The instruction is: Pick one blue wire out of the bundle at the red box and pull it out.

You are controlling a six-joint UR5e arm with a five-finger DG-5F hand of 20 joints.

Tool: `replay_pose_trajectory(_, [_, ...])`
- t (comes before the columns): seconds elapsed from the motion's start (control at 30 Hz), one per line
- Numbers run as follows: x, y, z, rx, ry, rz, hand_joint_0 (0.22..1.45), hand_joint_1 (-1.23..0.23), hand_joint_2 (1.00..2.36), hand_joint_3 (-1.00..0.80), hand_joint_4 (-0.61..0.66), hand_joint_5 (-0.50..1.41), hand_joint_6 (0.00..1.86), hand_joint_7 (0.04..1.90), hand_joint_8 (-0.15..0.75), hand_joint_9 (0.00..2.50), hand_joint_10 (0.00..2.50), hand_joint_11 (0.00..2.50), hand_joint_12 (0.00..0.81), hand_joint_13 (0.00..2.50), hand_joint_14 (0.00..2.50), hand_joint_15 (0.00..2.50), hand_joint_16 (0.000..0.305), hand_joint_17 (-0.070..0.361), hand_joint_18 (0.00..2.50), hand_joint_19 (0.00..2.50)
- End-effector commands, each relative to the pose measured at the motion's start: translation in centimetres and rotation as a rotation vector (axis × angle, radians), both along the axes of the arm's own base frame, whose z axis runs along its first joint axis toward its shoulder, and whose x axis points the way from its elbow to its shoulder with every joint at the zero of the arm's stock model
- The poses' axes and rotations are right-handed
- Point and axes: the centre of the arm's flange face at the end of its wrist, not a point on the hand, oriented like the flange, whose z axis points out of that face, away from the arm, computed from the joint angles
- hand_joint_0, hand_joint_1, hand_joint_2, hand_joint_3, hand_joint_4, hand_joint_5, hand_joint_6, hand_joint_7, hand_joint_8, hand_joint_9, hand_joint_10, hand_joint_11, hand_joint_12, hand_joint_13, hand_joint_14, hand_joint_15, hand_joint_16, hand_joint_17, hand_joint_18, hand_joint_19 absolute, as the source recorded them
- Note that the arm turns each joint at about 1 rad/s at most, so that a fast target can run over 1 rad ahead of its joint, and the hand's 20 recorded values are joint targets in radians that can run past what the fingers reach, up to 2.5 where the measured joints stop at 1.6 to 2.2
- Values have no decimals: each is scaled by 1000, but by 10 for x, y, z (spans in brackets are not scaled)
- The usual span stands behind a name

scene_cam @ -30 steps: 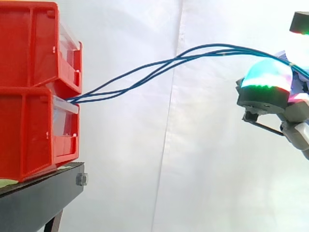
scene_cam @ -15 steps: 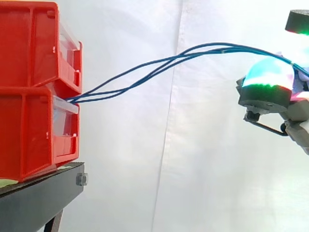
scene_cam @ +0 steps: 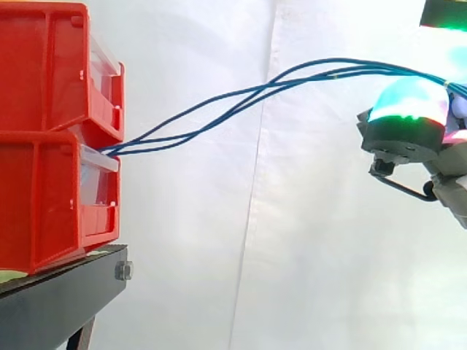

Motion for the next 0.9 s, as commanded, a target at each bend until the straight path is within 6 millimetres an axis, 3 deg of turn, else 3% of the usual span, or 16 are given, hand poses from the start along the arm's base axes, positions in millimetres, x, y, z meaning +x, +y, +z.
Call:
replay_pose_trajectory(0.0, [1, 2, 0, 10, -4, 11, 537, -675, 1006, -393, 189, -153, 944, 926, 345, 950, 10, 734, 433, 897, 17, 507, 54, 120, 850, 517])
replay_pose_trajectory(0.27, [1, 1, 0, 20, -5, 11, 488, -594, 1000, -500, 200, -138, 935, 959, 368, 963, 9, 735, 453, 897, 14, 512, 58, 129, 854, 507])
replay_pose_trajectory(0.5, [1, 2, 0, 22, -5, 17, 593, -806, 1004, -447, 200, -140, 947, 1000, 342, 943, 11, 752, 425, 877, 16, 507, 51, 115, 837, 488])
replay_pose_trajectory(0.7, [2, 4, 1, 28, -13, 35, 691, -855, 1011, -321, 64, -157, 979, 1017, 343, 929, 11, 768, 419, 890, 16, 491, 50, 112, 869, 460])
replay_pose_trajectory(0.87, [4, 5, 2, 31, -31, 43, 727, -858, 1014, -270, 59, -164, 990, 1109, 343, 928, 11, 767, 420, 909, 15, 486, 49, 110, 888, 449])
